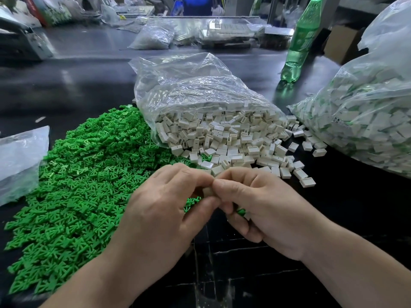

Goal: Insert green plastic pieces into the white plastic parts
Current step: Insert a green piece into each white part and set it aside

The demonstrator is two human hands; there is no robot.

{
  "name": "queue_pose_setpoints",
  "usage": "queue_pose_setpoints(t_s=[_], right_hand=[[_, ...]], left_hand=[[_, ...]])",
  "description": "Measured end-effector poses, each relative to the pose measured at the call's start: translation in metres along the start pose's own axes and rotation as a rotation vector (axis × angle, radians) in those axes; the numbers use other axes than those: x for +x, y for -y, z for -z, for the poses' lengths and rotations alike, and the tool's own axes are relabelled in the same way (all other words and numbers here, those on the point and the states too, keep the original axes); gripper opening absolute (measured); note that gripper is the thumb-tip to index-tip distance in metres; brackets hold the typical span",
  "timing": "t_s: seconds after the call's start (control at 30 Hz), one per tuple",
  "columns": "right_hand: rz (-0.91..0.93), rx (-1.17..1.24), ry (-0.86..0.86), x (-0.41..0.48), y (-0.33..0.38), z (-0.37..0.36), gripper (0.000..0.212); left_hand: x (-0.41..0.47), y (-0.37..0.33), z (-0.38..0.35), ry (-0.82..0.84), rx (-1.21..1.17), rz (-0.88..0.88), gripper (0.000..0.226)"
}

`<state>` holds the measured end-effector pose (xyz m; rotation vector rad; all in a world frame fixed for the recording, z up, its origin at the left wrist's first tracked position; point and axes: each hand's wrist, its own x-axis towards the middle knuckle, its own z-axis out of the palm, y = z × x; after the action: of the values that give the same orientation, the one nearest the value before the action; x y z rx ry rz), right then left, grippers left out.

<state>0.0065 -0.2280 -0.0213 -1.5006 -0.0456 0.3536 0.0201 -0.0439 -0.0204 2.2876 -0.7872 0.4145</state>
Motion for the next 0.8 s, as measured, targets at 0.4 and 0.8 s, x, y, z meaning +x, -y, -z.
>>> queue_pose_setpoints(t_s=[0.4, 0.8], right_hand=[[-0.077, 0.2, 0.18, -0.0027, 0.005, 0.0007, 0.02], [-0.143, 0.268, 0.251, -0.0026, 0.0032, 0.0007, 0.012]], left_hand=[[-0.0003, -0.0044, 0.0069, 0.179, -0.99, 0.396, 0.015], [-0.0055, -0.0046, 0.004, 0.067, -0.307, 0.085, 0.025]])
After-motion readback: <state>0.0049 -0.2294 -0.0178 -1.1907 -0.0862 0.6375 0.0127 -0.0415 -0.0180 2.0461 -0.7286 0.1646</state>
